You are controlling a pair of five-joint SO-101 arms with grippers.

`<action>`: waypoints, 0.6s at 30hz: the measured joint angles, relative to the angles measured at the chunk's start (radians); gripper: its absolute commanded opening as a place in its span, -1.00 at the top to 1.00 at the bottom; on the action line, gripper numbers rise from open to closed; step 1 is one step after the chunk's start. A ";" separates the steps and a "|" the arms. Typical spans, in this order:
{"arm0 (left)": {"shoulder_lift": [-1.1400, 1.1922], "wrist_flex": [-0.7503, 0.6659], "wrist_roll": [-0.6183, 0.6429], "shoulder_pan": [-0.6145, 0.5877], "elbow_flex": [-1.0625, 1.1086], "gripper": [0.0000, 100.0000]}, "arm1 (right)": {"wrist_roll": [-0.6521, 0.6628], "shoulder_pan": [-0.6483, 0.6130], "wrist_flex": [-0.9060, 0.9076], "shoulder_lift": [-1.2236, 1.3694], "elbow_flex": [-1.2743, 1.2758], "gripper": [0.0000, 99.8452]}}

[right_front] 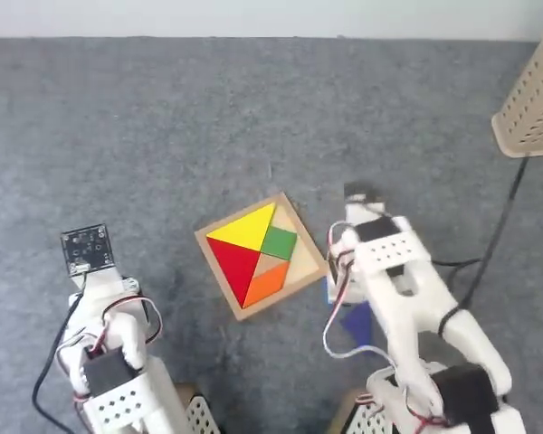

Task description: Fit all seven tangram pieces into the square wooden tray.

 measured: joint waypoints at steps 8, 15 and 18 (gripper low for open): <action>0.000 0.000 0.000 0.000 0.000 0.97 | 0.052 -0.132 -0.008 0.032 0.038 0.40; 0.000 0.000 0.000 0.000 0.000 0.97 | 0.058 -0.141 -0.089 0.189 0.028 0.43; 0.000 0.000 0.000 0.000 0.000 0.97 | 0.058 -0.141 -0.089 0.198 0.020 0.63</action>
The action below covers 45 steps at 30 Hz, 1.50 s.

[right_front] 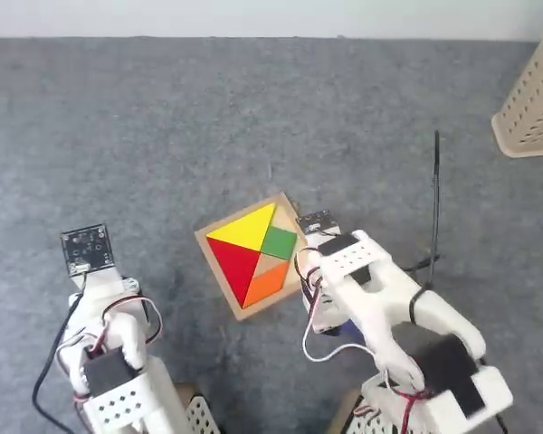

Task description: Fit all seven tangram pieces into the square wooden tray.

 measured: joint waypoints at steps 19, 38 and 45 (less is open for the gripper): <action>0.000 0.000 0.000 0.000 0.000 0.97 | 0.338 0.153 0.078 0.023 -0.175 0.80; 0.000 0.000 0.000 0.000 0.000 0.97 | 0.841 0.095 0.184 0.037 -0.476 0.80; 0.000 0.000 0.000 0.000 0.000 0.97 | 0.783 0.345 0.009 0.166 -0.532 0.79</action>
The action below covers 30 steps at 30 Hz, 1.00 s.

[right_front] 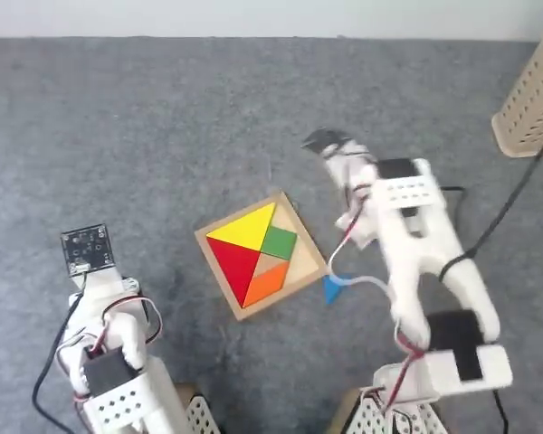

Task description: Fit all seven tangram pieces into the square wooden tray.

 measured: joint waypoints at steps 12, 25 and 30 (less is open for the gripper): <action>0.000 0.000 0.000 -0.002 0.000 0.97 | 0.155 0.023 -0.025 0.095 0.000 0.36; 0.000 0.000 0.000 -0.002 0.000 0.97 | -0.491 -0.071 -0.121 -0.038 0.012 0.86; 0.000 0.000 0.000 -0.002 0.000 0.97 | -1.003 -0.074 -0.192 0.028 0.026 0.44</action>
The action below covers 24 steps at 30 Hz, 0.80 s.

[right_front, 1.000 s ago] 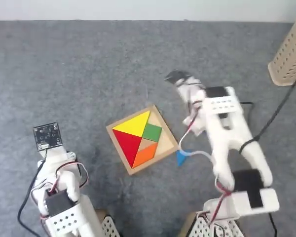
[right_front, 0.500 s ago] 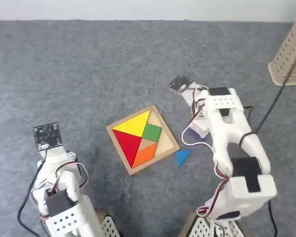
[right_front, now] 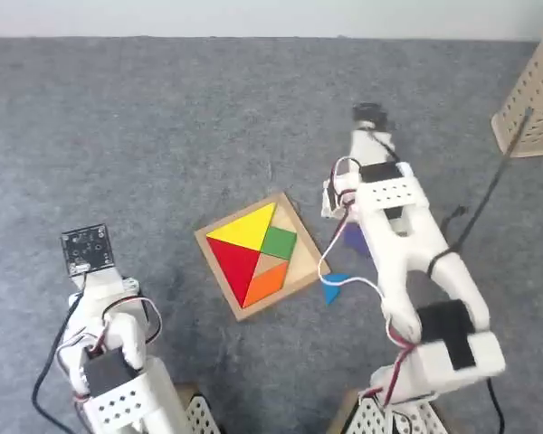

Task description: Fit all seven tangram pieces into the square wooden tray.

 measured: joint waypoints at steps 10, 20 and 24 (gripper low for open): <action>0.000 0.000 0.000 0.000 0.000 0.97 | -0.052 0.011 0.074 0.295 -0.180 0.53; 0.000 0.000 0.000 0.002 0.000 0.97 | 0.514 0.123 0.284 0.373 -0.371 0.74; 0.000 0.000 0.000 0.002 0.000 0.97 | 0.766 0.140 0.311 0.373 -0.407 0.79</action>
